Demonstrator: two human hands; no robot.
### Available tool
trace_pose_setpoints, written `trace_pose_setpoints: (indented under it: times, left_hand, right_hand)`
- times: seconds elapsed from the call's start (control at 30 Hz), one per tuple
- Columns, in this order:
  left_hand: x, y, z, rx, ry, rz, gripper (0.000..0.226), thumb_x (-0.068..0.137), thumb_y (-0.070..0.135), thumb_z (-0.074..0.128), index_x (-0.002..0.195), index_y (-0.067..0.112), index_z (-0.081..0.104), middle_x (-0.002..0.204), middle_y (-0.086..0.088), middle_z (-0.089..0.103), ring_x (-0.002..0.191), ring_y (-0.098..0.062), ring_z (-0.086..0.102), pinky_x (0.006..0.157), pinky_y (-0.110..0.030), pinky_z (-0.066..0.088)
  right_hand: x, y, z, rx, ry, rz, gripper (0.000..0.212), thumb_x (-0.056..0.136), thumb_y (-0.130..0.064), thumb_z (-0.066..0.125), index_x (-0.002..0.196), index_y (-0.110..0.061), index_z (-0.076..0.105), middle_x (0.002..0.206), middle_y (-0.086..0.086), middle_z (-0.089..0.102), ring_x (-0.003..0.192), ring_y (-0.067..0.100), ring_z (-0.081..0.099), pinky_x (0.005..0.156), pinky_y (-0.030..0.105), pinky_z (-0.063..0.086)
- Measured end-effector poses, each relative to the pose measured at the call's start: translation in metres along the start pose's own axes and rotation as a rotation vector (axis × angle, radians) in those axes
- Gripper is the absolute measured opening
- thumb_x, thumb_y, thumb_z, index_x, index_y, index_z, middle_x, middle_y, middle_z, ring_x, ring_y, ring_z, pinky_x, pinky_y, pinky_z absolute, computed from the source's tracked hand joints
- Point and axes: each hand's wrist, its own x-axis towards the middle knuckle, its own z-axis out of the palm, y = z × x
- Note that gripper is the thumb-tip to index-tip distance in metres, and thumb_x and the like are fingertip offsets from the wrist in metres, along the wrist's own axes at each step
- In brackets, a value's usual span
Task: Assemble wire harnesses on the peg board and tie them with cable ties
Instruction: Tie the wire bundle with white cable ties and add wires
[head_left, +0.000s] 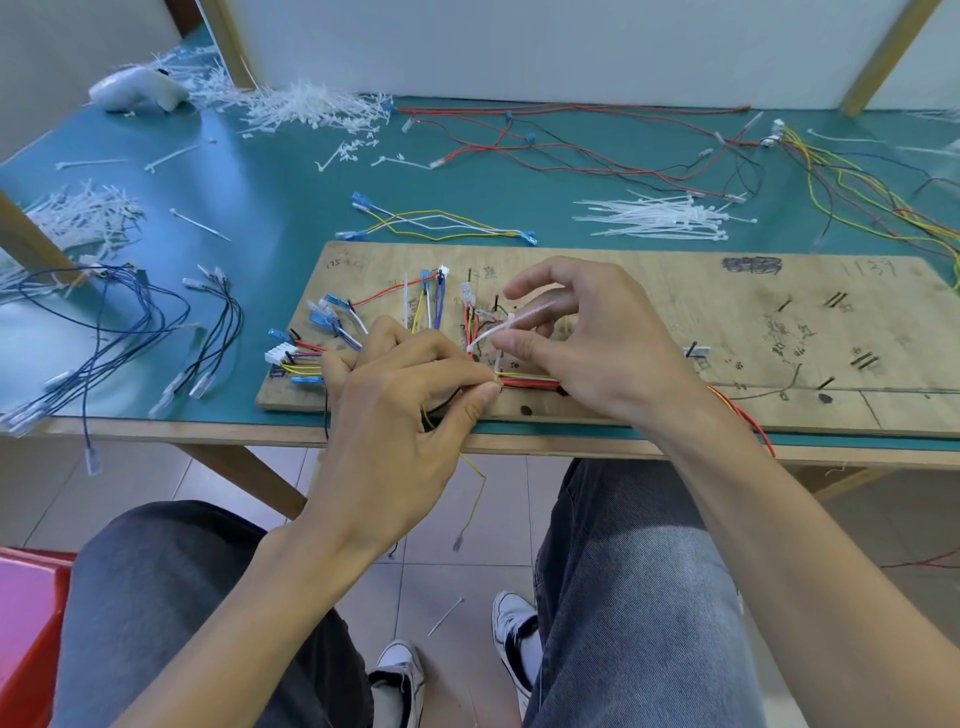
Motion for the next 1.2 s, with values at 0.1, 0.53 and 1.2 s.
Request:
trace_pose_setpoints:
  times: [0.1,0.53,1.2]
  left_hand:
    - [0.0,0.001,0.002,0.009,-0.013,-0.03,0.014,0.099,0.046,0.065,0.096,0.04,0.077,0.099,0.022,0.065,0.101,-0.012,0.049,0.081,-0.04,0.023]
    - [0.001,0.001,0.002,0.079,-0.02,0.002,0.014,0.098,0.047,0.063,0.098,0.042,0.077,0.099,0.025,0.066,0.1,-0.013,0.05,0.08,-0.039,0.022]
    - [0.017,0.013,-0.009,-0.03,-0.1,-0.217,0.011,0.094,0.046,0.072,0.086,0.039,0.075,0.087,0.031,0.064,0.09,-0.002,0.048,0.103,-0.053,0.032]
  right_hand:
    - [-0.012,-0.002,0.004,-0.124,0.108,0.054,0.029,0.084,-0.027,0.087,0.105,-0.028,0.068,0.075,-0.019,0.076,0.074,0.0,0.063,0.09,0.027,0.052]
    - [-0.016,-0.012,0.015,0.11,0.228,0.085,0.033,0.08,-0.02,0.081,0.107,-0.027,0.064,0.075,-0.021,0.075,0.062,0.002,0.057,0.072,0.021,0.049]
    - [-0.03,0.012,0.016,0.003,0.183,-0.154,0.014,0.081,-0.024,0.09,0.092,-0.031,0.085,0.08,-0.016,0.071,0.074,0.008,0.061,0.071,0.015,0.042]
